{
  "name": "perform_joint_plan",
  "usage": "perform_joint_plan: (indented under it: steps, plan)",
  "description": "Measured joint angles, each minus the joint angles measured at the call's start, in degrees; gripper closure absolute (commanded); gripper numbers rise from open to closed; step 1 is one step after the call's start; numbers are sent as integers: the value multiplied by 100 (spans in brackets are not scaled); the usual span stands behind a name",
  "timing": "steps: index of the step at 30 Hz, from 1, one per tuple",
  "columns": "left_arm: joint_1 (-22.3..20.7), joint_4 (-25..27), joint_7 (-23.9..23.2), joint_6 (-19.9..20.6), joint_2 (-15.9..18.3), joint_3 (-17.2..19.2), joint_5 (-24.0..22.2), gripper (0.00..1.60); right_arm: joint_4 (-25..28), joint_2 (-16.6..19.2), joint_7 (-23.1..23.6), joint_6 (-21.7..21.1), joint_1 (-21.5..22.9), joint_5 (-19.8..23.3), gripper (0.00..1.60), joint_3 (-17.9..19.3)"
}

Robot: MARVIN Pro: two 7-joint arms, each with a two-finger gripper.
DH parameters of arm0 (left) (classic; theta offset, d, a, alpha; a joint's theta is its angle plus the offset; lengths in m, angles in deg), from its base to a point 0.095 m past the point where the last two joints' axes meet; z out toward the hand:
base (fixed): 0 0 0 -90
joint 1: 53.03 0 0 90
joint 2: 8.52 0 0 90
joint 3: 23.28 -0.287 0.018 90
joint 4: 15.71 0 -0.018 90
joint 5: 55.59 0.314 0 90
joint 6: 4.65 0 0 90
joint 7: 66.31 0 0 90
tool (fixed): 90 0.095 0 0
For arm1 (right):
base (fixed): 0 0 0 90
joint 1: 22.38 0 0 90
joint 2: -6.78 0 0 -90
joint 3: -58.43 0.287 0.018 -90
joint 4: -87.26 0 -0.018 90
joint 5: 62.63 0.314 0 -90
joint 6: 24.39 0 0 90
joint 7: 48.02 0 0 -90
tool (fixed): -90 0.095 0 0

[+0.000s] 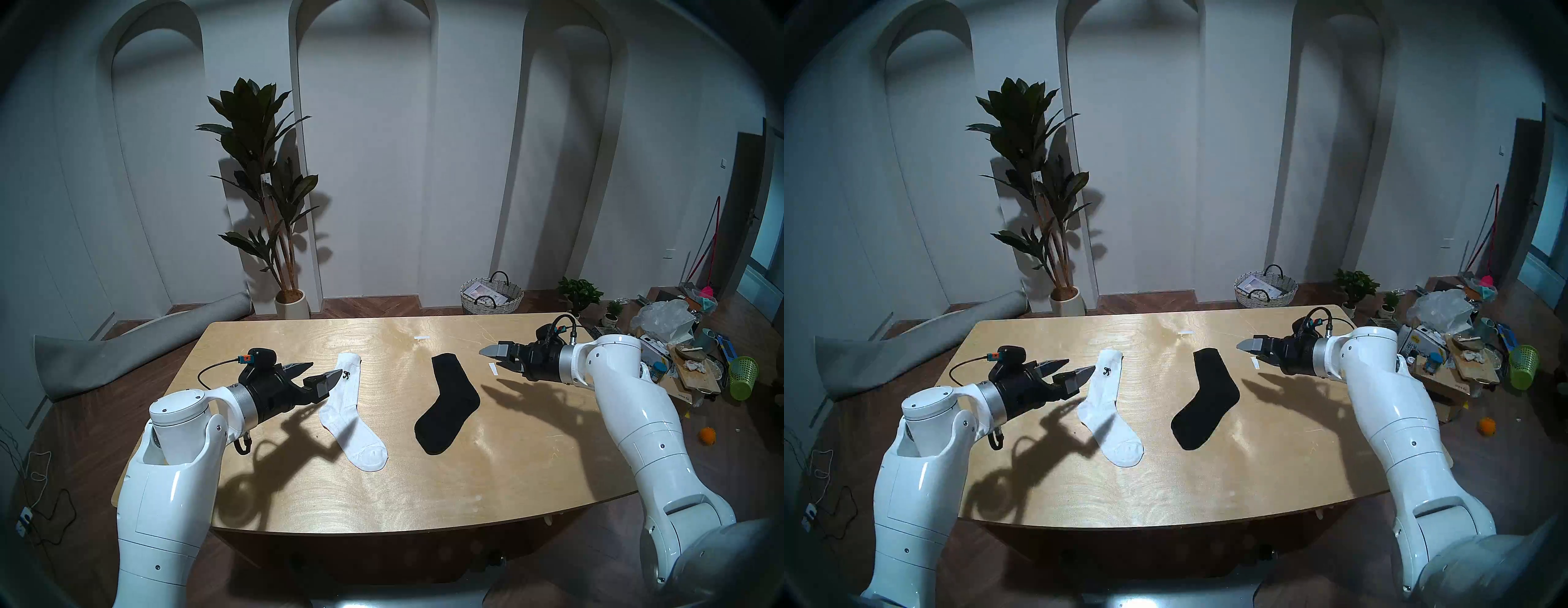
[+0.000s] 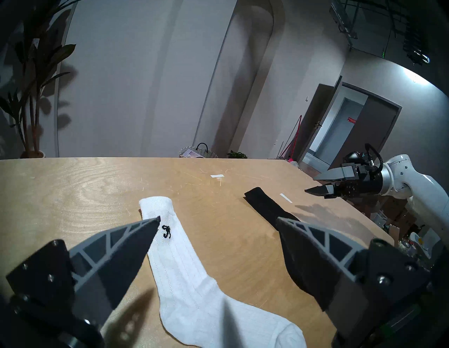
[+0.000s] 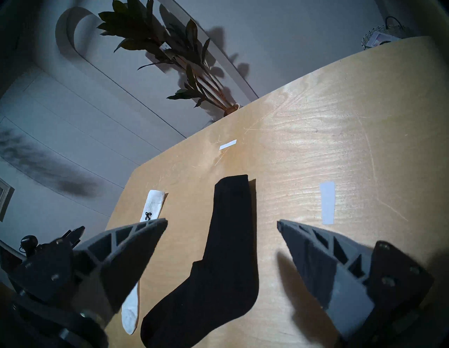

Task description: Fold socks in half once and place them neatly on the table

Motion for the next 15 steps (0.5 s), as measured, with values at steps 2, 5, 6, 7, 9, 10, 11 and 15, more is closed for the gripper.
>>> perform_joint_plan:
  steps: [2,5,6,7,9,10,11,15]
  plan:
    - [-9,-11,0,21,7,0,0,0,-148,-76,-91,0,105,1,0,-28]
    - [-24,-26,0,51,15,-5,0,0,-389,-204,-236,2,275,3,0,-68]
    - [-29,-30,0,61,17,-10,0,0,-475,-253,-288,6,335,3,0,-82]
    - [-34,-30,0,70,18,-18,0,0,-565,-303,-346,12,397,3,0,-94]
    - [-42,-31,0,81,20,-34,0,0,-706,-381,-437,30,491,3,0,-117]
    - [-47,-30,-1,85,20,-44,0,0,-781,-423,-486,44,541,3,0,-129]
    - [-51,-30,-1,88,20,-56,0,0,-860,-464,-538,59,592,2,0,-141]
    - [-70,-19,-3,97,19,-124,-3,0,-1199,-634,-725,114,809,0,0,-191]
